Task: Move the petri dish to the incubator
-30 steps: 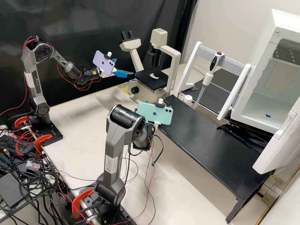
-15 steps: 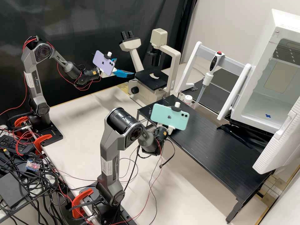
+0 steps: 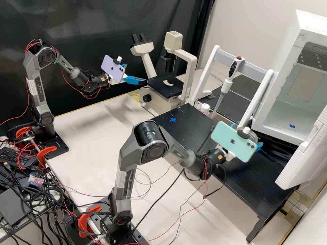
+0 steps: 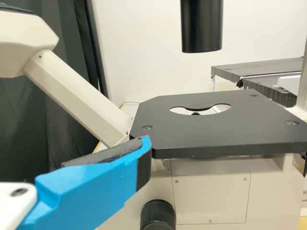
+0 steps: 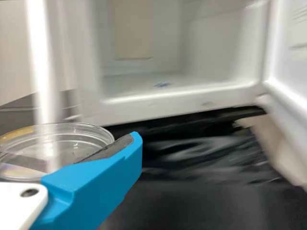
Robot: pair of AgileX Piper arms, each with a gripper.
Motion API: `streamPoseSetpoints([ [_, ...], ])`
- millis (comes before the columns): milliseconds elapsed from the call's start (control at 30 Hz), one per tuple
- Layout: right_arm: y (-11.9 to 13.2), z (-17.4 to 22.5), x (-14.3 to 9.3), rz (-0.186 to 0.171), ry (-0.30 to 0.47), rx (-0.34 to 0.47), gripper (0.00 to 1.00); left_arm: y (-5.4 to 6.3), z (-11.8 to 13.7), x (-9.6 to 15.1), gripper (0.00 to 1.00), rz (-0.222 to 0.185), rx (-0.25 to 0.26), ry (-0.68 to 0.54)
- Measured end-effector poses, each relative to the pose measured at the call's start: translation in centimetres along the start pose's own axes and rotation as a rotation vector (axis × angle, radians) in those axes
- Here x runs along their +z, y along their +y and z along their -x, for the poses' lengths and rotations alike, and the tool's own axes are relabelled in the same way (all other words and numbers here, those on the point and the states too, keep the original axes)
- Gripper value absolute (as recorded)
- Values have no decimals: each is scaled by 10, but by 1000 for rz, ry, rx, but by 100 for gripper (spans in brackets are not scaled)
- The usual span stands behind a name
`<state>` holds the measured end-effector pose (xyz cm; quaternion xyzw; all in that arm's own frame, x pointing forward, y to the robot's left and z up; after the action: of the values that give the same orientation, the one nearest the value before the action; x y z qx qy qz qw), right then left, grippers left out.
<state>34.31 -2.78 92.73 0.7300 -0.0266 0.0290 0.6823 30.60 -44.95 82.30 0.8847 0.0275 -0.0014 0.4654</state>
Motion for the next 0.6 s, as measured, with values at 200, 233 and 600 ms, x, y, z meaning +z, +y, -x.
streamPoseSetpoints([
  [200, 36, -28, 7, 25, -56, 70, 0, 0, 0, 0, 100, 0, 0, 0],
  [233, 41, -32, 8, 29, -63, 81, 0, 0, 0, 0, 100, 0, 0, 0],
  [600, 79, -88, -5, 8, -110, 147, 0, 0, 0, 0, 100, 0, 0, 0],
])
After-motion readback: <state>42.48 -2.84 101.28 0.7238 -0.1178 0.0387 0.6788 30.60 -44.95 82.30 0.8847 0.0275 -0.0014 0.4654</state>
